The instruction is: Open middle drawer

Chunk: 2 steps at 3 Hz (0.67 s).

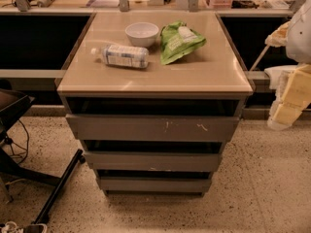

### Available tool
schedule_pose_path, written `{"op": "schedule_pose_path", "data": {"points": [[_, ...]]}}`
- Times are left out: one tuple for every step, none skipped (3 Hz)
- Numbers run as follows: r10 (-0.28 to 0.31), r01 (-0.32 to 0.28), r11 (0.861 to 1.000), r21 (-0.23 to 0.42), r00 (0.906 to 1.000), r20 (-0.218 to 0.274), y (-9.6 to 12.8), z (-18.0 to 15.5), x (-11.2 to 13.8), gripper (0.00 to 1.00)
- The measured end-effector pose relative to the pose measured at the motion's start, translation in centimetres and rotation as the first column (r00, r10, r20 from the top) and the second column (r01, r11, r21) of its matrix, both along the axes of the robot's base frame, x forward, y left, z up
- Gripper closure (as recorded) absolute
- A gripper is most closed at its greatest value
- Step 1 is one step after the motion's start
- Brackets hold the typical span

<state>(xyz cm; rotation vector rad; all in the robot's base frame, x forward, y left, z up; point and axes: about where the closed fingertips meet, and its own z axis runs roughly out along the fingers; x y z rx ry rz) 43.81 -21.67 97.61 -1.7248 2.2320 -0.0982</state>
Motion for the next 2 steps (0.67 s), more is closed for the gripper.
{"op": "schedule_pose_path", "data": {"points": [[0.0,0.0,1.0,0.0,1.0,0.0,0.0,0.0,0.0,0.0],[-0.019,0.019,0.998,0.055,0.9998,-0.006,-0.2,-2.3,-0.7,0.0]]}}
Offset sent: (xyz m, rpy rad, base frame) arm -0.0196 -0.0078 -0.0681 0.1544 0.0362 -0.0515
